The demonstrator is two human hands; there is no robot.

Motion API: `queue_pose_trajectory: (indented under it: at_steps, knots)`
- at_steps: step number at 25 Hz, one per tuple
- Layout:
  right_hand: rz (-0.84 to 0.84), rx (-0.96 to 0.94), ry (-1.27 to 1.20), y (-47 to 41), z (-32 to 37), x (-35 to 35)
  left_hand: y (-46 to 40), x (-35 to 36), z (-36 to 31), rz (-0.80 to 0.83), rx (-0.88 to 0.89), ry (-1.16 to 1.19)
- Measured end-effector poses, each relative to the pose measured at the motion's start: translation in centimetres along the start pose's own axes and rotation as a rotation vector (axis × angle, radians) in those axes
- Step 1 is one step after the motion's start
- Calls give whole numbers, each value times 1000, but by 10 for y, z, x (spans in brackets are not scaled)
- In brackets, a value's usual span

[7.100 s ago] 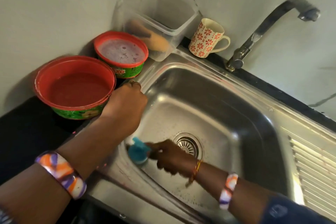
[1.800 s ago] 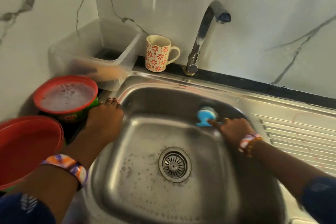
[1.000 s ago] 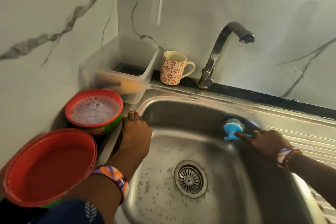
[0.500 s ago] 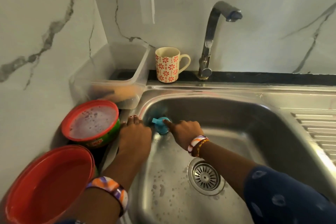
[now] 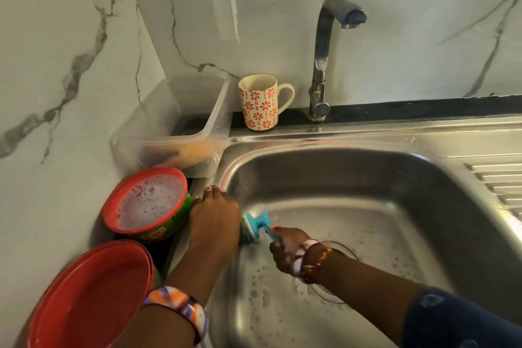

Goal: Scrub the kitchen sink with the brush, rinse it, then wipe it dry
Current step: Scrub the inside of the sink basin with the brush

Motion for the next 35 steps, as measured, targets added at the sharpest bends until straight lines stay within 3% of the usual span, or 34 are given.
queue_pose_trajectory:
  at_steps: [3, 6, 9, 11, 13, 14, 18, 20, 21, 24, 25, 27, 29, 30, 32, 34, 35]
  knots:
    - [94, 43, -224, 10, 19, 6, -3, -3, 2, -39, -24, 29]
    - [34, 155, -144, 9, -2, 8, -1, -4, 3, -20, -57, 71]
    - [129, 39, -198, 19, 19, 13, -1, 0, 7, -32, -64, 109]
    - [96, -40, -257, 28, 35, 17, -2, 1, 7, -39, -71, 94]
    - [-1, -97, -22, 30, 27, 14, -2, 0, 4, -56, -77, 82]
    - [-72, -170, 240, 32, 18, 8, -3, 0, 3, -55, -78, 68]
    - [-242, -686, 1779, 46, -1, -8, -7, 12, 1, -71, -73, -38]
    - [-379, -837, 2055, 58, 19, -23, -7, 18, 0, -82, -83, -57]
    - [-497, -766, 2177, 64, 36, -45, -6, 20, -2, -87, -85, -45]
    - [-1000, -259, 2338, 104, 81, -134, -6, 22, -3, -124, -87, 14]
    - [-1026, -175, 2341, 118, 78, -153, -6, 24, -1, -126, -88, 43]
    - [-1042, -224, 2368, 141, 68, -163, -6, 27, 0, -119, -93, 96]
    - [-1192, -493, 2337, 155, 94, -166, -8, 28, -1, -111, -94, 106]
    - [-1243, -462, 2318, 159, 106, -164, -9, 28, -1, -112, -97, 113]
    - [-1205, -348, 2376, 155, 91, -164, -9, 26, 0, -115, -97, 126]
    - [-992, -206, 2433, 140, 54, -158, -8, 25, 0, -108, -104, 137]
    - [-1009, -211, 2412, 140, 55, -153, -8, 24, 0, -94, -106, 138]
Point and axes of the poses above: each hand's wrist, its own y-axis away from the middle knuckle, its own x-axis out of the palm, z = x × y, the point moved 3 cm from there along -y, towards the middle knuckle, and after that the axes turned 9 degrees about x, right-handed, at the moved point
